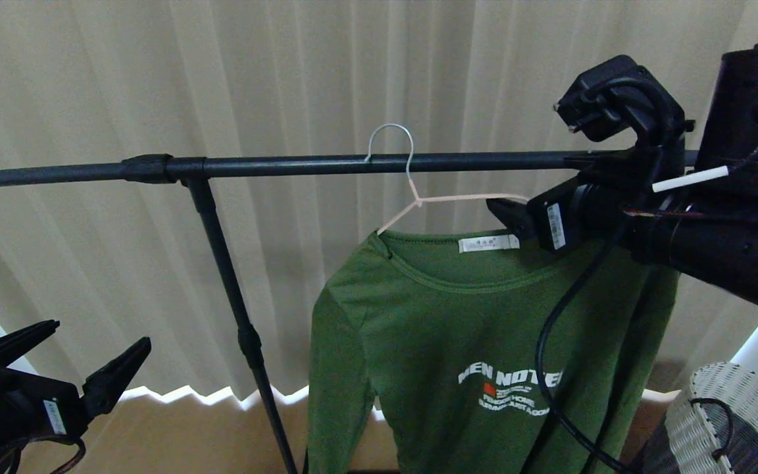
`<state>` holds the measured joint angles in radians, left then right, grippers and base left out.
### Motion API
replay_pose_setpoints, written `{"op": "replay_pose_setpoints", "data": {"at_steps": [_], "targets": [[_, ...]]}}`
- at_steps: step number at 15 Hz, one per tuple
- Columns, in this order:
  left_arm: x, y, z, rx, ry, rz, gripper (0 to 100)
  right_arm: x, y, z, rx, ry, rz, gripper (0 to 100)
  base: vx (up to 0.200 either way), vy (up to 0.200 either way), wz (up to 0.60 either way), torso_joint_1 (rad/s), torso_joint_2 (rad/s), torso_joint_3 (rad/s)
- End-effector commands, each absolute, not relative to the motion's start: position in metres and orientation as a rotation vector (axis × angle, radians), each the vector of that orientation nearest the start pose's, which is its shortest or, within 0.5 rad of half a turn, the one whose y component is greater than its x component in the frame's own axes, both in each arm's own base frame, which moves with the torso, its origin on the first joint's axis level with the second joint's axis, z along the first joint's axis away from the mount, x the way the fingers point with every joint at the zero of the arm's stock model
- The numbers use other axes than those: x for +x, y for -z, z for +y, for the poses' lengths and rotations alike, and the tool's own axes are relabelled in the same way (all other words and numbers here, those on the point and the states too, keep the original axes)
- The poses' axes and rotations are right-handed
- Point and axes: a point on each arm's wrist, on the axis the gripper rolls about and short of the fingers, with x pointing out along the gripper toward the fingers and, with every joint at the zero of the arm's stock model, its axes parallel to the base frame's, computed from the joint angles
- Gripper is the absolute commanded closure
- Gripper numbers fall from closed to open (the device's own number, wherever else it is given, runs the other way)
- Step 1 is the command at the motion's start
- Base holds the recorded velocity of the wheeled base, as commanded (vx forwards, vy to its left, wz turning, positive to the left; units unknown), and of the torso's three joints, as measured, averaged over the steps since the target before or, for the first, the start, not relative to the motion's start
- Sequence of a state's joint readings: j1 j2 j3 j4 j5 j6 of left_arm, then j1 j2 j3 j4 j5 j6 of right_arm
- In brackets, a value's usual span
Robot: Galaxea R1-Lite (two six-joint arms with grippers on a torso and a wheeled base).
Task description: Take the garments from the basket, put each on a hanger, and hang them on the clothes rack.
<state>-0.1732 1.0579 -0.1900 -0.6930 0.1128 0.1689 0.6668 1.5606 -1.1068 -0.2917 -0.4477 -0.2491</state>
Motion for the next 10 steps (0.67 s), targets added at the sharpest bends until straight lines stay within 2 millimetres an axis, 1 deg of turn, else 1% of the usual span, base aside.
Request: {"op": "replay_pose_setpoints", "data": {"at_steps": [1, 10], "targets": [[0.123, -0.159, -0.019, 0.192, 0.076, 0.169, 0, 0.248, -0.266, 0.173, -0.339, -0.208, 0.123, 0, 0.000, 0.000, 0.00, 0.000, 0.00, 0.000], [0.123, -0.159, -0.019, 0.193, 0.074, 0.169, 0, 0.234, -0.282, 0.162, -0.308, -0.201, 0.073, 0, 0.000, 0.000, 0.00, 0.000, 0.00, 0.000]]}}
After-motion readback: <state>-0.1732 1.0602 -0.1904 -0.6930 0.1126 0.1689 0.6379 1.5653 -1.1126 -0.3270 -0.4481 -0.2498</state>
